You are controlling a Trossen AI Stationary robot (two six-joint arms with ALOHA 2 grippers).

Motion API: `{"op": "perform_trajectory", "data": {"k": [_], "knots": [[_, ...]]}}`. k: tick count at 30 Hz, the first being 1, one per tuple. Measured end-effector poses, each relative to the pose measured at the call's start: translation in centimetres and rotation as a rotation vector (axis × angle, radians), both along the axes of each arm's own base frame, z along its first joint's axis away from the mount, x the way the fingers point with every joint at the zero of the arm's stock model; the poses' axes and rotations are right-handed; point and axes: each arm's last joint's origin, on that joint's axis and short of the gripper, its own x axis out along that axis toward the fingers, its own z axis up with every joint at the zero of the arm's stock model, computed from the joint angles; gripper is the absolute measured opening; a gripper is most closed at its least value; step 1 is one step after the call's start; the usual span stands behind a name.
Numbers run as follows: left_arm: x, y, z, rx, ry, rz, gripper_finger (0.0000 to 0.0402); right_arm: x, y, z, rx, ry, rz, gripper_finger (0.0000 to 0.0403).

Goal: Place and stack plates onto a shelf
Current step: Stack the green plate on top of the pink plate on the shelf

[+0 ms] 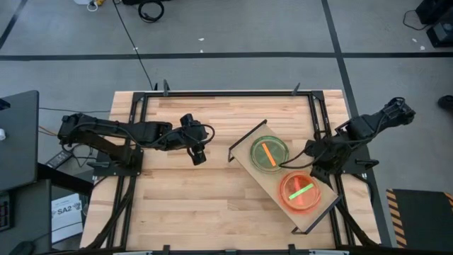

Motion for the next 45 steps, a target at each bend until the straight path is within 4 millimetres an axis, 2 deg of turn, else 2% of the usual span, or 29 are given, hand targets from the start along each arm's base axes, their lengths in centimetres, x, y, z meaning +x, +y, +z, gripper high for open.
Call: {"op": "perform_trajectory", "data": {"k": [13, 32, 45], "knots": [[0.00, 0.00, 0.00, 0.001, 0.000, -0.001, 0.0130, 0.04, 0.04, 0.00, 0.008, 0.004, -0.003, 0.0033], [0.00, 0.00, 0.00, 0.001, 0.001, -0.001, 0.0130, 0.05, 0.03, -0.01, 0.000, -0.003, 0.003, 0.0109], [0.00, 0.00, 0.00, 0.002, 0.001, -0.001, 0.0130, 0.05, 0.03, -0.01, 0.000, -0.003, 0.003, 0.0119]]}}
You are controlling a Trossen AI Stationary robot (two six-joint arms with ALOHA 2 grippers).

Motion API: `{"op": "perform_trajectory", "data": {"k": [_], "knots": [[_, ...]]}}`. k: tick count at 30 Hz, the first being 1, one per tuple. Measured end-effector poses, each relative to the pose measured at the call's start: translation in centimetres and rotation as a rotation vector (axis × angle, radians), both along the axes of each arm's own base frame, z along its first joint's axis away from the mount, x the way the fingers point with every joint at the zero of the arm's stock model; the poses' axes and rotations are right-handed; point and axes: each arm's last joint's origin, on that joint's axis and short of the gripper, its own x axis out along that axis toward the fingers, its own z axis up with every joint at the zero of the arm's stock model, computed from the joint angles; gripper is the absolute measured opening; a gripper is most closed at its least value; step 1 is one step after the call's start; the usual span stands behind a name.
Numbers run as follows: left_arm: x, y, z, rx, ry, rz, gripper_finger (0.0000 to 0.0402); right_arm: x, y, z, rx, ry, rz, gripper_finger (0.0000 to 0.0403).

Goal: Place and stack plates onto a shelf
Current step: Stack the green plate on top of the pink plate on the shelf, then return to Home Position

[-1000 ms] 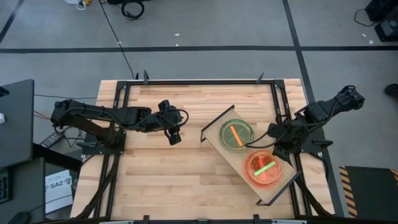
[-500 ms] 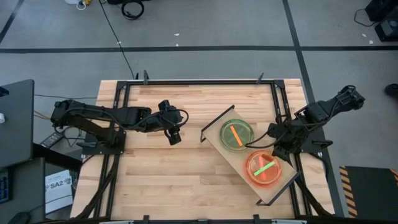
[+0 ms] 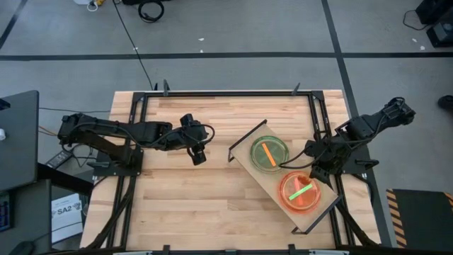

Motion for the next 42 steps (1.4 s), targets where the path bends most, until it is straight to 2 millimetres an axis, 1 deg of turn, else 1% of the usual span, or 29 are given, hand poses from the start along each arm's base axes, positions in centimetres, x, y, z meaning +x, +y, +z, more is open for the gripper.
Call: {"op": "perform_trajectory", "data": {"k": [4, 13, 19, 24, 28, 33, 38, 42], "knots": [[0.0, 0.0, 0.0, 0.000, 0.000, 0.000, 0.0130, 0.0, 0.0, 0.0, 0.005, 0.004, -0.004, 0.0136], [0.0, 0.0, 0.0, 0.000, 0.000, 0.000, 0.0130, 0.0, 0.0, 0.0, 0.008, 0.007, -0.006, 0.0193], [0.0, 0.0, 0.0, 0.000, 0.000, 0.000, 0.0130, 0.0, 0.0, 0.0, -0.012, -0.015, 0.032, 0.0208], [0.0, 0.0, 0.0, -0.001, -0.005, 0.000, 0.0130, 0.1, -0.2, 0.0, -0.075, -0.053, 0.034, 0.0203], [0.3, 0.0, 0.4, -0.001, -0.049, -0.004, 0.0130, 0.2, -0.3, 0.0, -0.132, -0.095, 0.050, 0.0194], [1.0, -0.3, 1.1, -0.003, -0.127, -0.110, 0.0130, 0.7, -0.4, 0.2, -0.209, -0.183, 0.052, 0.0174], [1.6, -0.5, 2.3, 0.029, -0.248, -0.174, 0.0130, 1.7, -0.5, 0.8, -0.242, -0.304, -0.020, 0.0145], [2.0, -0.5, 3.2, 0.085, -0.327, -0.202, 0.0130, 2.9, -0.7, 1.7, -0.294, -0.479, -0.017, 0.0123]]}}
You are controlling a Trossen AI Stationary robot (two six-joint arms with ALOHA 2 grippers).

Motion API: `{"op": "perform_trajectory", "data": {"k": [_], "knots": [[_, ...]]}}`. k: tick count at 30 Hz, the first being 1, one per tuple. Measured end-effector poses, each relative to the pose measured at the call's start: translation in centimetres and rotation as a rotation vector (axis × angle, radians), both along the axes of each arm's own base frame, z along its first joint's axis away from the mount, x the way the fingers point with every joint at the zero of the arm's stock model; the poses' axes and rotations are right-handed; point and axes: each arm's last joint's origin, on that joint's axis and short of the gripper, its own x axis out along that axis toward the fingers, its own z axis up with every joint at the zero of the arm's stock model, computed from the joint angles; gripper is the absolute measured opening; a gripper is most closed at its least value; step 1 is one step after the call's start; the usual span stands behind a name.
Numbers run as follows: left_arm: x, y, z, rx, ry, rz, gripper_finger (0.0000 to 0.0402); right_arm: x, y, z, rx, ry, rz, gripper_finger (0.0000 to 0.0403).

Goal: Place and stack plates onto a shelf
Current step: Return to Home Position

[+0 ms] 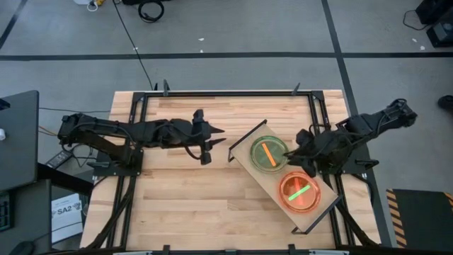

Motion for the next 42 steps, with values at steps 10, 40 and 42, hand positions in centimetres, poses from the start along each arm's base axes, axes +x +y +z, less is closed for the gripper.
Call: {"op": "perform_trajectory", "data": {"k": [10, 40, 42], "knots": [[-2.0, 0.2, 2.5, 0.057, -0.090, -0.019, 0.0130, 1.8, -1.0, 4.9, -0.227, -0.460, 0.089, 0.0109], [-19.0, 0.2, 0.4, 0.005, -0.252, -0.120, 0.0130, -11.2, -5.3, 9.4, -0.444, -0.756, 0.120, 0.0109], [-19.7, 0.4, -0.6, 0.000, -0.268, -0.118, 0.0130, -11.6, -5.4, 9.4, -0.444, -0.767, 0.117, 0.0109]]}}
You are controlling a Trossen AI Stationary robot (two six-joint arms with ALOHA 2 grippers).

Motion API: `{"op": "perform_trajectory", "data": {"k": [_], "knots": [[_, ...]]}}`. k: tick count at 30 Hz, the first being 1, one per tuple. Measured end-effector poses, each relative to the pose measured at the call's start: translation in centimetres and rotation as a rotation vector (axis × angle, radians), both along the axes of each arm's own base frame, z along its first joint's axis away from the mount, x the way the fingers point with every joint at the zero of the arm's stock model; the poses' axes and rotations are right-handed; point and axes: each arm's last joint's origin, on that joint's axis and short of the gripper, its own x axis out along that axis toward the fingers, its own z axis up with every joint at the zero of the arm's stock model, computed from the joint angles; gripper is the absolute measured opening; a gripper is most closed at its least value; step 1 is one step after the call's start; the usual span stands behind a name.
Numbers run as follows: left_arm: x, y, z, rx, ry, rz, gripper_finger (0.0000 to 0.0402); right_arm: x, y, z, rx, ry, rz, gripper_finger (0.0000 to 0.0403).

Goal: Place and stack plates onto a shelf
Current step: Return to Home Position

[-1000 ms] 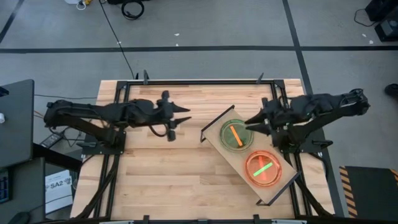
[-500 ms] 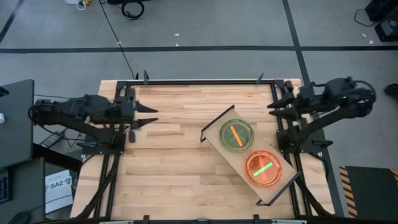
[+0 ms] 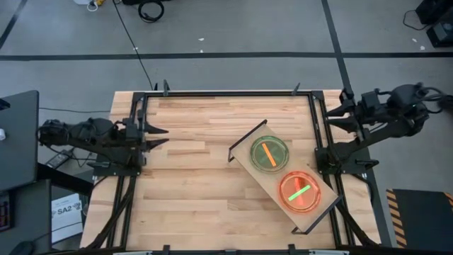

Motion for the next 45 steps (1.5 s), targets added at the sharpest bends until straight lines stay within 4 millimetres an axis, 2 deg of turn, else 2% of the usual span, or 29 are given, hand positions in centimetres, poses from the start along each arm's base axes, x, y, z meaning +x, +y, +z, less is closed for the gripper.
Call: {"op": "perform_trajectory", "data": {"k": [4, 10, 18, 22, 34, 40, 45], "knots": [[-1.3, 0.3, -1.4, -0.034, -0.033, 0.001, 0.0130, -0.1, 0.0, -0.5, -0.002, 0.003, 0.000, 0.0110], [-2.9, 0.7, -2.9, -0.045, -0.077, 0.000, 0.0130, 0.7, 0.2, -2.7, 0.015, 0.040, -0.002, 0.0110], [-3.4, 0.9, -6.1, -0.039, -0.098, 0.024, 0.0130, 0.8, 0.2, -4.5, 0.043, -0.018, 0.003, 0.0110], [-3.6, 0.9, -7.1, -0.045, -0.106, 0.028, 0.0130, 0.7, 0.2, -5.5, 0.055, -0.051, 0.004, 0.0110], [-2.9, 0.9, -10.5, -0.077, -0.074, 0.063, 0.0130, 0.1, 0.1, -9.4, 0.092, -0.081, 0.034, 0.0110], [-2.0, 0.7, -12.2, -0.097, -0.090, 0.074, 0.0130, -0.7, -0.1, -10.7, 0.117, -0.125, 0.036, 0.0110], [-1.3, 0.6, -13.6, -0.102, -0.133, 0.084, 0.0130, -1.1, -0.2, -11.1, 0.109, -0.169, 0.037, 0.0110]]}}
